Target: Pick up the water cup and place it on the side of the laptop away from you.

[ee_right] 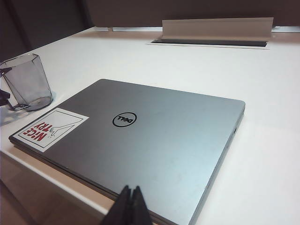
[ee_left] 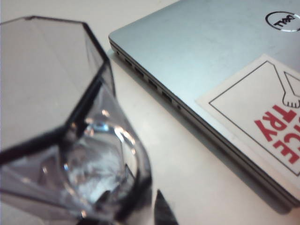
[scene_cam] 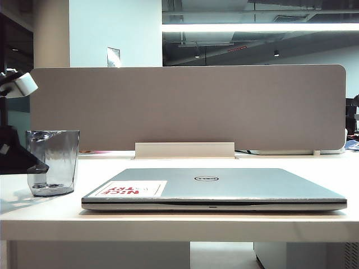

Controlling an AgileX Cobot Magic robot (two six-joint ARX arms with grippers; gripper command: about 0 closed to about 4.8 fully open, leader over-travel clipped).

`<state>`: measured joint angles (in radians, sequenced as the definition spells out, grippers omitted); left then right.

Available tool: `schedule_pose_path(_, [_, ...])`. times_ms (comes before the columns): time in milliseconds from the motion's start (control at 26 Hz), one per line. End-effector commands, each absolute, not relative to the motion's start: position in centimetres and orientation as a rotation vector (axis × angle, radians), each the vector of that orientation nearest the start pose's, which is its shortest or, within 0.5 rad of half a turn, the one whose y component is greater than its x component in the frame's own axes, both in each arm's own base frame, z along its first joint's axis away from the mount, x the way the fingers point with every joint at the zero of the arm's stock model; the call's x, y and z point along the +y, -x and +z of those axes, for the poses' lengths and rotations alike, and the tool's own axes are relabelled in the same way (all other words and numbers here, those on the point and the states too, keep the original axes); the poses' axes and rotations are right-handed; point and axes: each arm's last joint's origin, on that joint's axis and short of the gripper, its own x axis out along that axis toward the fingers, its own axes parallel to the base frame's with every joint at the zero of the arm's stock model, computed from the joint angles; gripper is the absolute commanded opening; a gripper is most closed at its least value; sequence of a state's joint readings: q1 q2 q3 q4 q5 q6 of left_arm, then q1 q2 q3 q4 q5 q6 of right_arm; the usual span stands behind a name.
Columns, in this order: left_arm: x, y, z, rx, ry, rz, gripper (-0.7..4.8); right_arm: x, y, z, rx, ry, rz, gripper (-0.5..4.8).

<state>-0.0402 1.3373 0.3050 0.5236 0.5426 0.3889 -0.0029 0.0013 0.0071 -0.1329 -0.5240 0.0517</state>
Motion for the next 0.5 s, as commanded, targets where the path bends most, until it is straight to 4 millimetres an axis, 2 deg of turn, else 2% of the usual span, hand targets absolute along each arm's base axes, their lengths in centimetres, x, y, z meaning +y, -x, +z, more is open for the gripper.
schedule_pose_path(39, [-2.47, -22.05, 13.98, 0.350, -0.246, -0.677, 1.10, 1.44, -9.29, 15.31, 0.131, -0.082, 0.521, -0.08])
schedule_pose_path(116, [-2.48, -22.14, 14.03, 0.344, -0.247, -0.677, 0.49, 1.43, -9.29, 15.31, 0.132, -0.083, 0.520, -0.08])
schedule_pose_path(231, [-2.48, -22.14, 14.03, 0.344, -0.247, -0.677, 0.42, 1.43, -9.29, 15.31, 0.131, -0.082, 0.520, -0.08])
schedule_pose_path(347, [-2.48, -22.14, 14.03, 0.344, -0.247, -0.677, -0.07, 1.43, -9.29, 15.30, 0.132, -0.083, 0.520, -0.08])
schedule_pose_path(501, [-2.49, -22.17, 14.10, 0.337, -0.248, -0.675, -0.06, 1.43, -9.29, 15.29, 0.134, -0.083, 0.520, -0.08])
